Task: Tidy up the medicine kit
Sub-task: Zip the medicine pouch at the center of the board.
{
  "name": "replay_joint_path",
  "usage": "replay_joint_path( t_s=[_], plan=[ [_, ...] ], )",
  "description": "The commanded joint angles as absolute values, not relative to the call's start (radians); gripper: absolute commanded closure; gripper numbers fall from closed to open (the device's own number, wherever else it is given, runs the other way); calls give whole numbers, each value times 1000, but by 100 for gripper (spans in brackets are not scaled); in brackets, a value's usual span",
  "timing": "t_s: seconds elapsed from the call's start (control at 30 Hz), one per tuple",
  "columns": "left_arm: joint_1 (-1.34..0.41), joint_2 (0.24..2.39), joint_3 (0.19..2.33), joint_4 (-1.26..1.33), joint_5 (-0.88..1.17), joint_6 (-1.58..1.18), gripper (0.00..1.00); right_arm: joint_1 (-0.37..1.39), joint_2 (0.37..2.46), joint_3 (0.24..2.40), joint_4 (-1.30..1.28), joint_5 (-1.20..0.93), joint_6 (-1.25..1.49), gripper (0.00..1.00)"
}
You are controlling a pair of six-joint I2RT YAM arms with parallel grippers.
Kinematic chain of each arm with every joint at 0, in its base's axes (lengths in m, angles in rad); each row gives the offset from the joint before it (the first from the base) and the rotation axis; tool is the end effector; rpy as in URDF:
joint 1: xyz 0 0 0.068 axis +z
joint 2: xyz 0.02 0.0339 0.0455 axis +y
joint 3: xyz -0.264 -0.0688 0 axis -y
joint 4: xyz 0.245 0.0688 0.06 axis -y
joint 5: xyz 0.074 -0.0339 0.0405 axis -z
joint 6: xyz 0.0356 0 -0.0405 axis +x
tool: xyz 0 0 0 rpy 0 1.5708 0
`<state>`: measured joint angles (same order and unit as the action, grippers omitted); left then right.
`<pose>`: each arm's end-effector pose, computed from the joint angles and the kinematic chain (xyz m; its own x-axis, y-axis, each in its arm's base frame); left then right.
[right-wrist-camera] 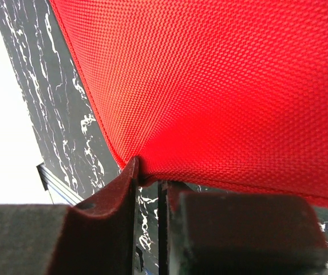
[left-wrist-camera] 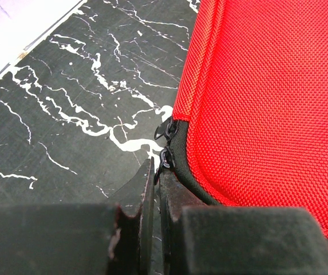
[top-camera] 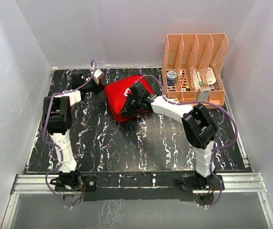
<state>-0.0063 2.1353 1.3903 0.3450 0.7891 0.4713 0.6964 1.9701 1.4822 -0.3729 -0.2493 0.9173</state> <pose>0.4731 -0.0282 0.1760 -0.0481 0.3202 -0.9461 0.7632 0.6229 0.1720 0.3303 0.2876 0.2126 -0.9452 0.2126 -0.2477 0.0090 0.7755 0.6313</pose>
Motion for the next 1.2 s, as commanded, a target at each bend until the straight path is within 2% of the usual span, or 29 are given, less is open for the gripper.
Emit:
replay_joint_path(
  t_s=[0.0,0.07,0.27,0.33,0.43,0.53,0.67,0.97,1.07,1.17],
  plan=[
    [14,2089,1427,440,672,493,100,817,1997,1507,-536,-495,738,82],
    [16,2086,1421,447,668,492,100,818,1987,1505,-526,-492,739,76],
    [20,2084,1409,449,663,489,100,819,2004,1532,-534,-517,728,79],
    [21,2087,1416,452,654,476,84,824,2017,1545,-535,-532,723,79],
    [20,2089,1418,460,640,464,52,832,2038,1572,-547,-540,712,78],
    [21,2085,1413,470,625,458,41,839,2056,1590,-554,-548,706,77],
    [20,2084,1410,463,628,456,38,843,2072,1605,-558,-558,701,75],
    [21,2040,1387,462,591,404,35,790,1991,1563,-495,-474,737,31],
    [20,1969,1378,419,519,360,34,752,1963,1600,-502,-449,737,22],
    [20,1852,1361,364,378,309,34,719,1958,1703,-574,-420,707,22]
  ],
)
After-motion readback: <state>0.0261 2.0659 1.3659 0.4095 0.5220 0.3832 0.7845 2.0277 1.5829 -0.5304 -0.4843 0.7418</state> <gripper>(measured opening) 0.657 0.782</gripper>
